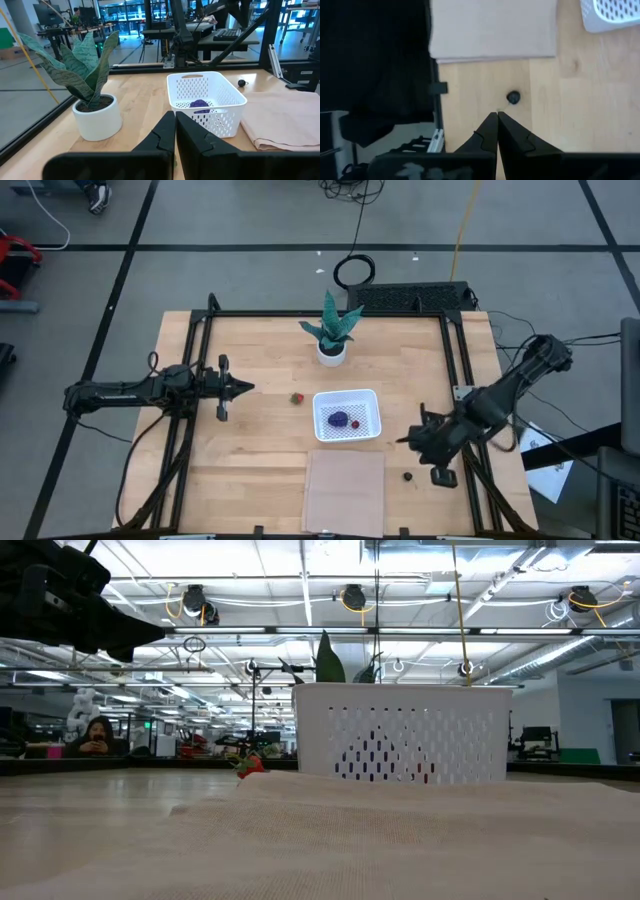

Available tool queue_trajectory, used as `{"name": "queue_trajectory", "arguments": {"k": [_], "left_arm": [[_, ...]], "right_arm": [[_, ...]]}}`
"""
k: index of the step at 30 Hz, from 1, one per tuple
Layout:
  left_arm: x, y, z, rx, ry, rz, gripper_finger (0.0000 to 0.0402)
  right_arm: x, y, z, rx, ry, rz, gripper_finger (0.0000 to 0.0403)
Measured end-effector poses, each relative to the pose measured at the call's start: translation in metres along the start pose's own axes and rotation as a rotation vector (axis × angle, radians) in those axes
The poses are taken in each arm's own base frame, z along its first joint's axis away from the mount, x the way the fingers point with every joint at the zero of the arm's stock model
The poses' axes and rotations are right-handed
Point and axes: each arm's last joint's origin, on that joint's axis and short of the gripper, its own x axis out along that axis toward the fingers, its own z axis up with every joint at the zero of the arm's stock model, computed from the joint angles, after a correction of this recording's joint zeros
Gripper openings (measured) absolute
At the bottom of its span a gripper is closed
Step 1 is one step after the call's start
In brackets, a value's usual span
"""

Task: Pick and placing Produce into tupperware
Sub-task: Put the black cherry into the basket

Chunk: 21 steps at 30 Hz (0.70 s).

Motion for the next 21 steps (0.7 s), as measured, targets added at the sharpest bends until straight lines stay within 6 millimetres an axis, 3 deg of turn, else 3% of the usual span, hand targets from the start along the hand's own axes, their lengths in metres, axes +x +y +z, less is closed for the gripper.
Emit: {"name": "queue_trajectory", "arguments": {"k": [5,11,21], "left_arm": [[0.0,0.0,0.0,-0.004,0.001,0.0,0.0017],[0.0,0.0,-0.001,-0.008,0.01,-0.001,0.0017],[0.0,0.0,-0.002,-0.007,0.023,-0.002,0.0017]], "right_arm": [[0.015,0.014,0.01,0.001,0.047,-0.075,0.0],[0.033,0.017,0.008,0.046,0.089,-0.207,0.0],[0.029,0.016,0.008,0.089,0.019,-0.249,0.0]]}}
